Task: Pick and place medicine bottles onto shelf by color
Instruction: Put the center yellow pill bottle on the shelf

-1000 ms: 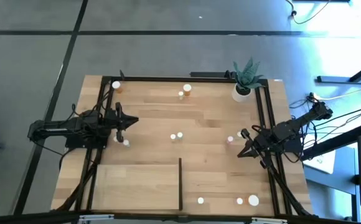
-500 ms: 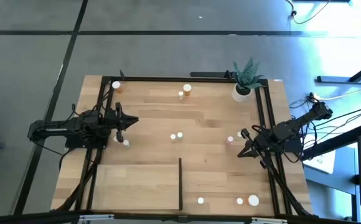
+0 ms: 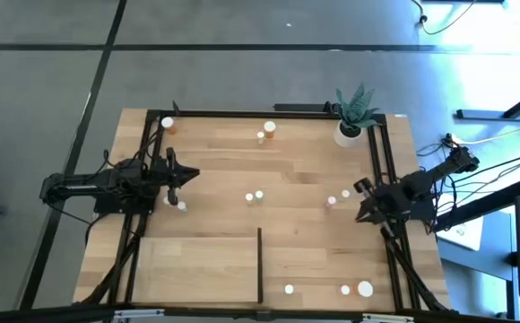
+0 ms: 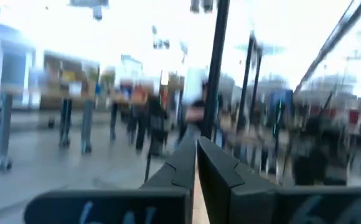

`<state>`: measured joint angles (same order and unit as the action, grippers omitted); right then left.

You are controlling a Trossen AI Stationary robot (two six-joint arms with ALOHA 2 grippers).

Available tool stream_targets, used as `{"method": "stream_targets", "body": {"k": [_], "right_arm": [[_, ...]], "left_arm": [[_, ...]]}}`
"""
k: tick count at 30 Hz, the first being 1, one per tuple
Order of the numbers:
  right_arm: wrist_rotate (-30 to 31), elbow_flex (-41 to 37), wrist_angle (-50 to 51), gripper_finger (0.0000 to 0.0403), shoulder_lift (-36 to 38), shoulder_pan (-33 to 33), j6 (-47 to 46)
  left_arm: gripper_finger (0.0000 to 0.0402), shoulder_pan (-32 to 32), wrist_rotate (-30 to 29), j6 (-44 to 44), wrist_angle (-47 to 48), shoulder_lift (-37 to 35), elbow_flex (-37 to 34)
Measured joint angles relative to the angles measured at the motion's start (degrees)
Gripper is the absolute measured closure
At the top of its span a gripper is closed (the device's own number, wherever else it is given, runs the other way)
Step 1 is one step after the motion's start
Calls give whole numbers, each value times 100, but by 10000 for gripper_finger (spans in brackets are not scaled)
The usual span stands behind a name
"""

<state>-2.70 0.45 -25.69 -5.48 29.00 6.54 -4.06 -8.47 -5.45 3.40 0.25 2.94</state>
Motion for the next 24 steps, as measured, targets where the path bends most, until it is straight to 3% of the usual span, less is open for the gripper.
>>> {"method": "stream_targets", "body": {"k": [3,9,12,16,19,24], "right_arm": [[228,241,271,381,-2,-9,7],[1012,1252,2526,381,-110,-14,-56],[1502,1771,3369,381,-318,-28,-524],[1663,2383,4289,381,-653,-95,-934],[1665,2661,4601,381,-882,-151,-1139],[1678,2777,4313,381,-1139,-271,-1204]], "left_arm": [[368,-1,-1,0,1,1,-2],[377,0,0,0,0,0,0],[380,-1,-1,2,1,0,-1],[379,-2,0,0,0,0,-2],[374,0,-1,0,2,0,-1],[367,-1,-1,1,0,1,-2]]}}
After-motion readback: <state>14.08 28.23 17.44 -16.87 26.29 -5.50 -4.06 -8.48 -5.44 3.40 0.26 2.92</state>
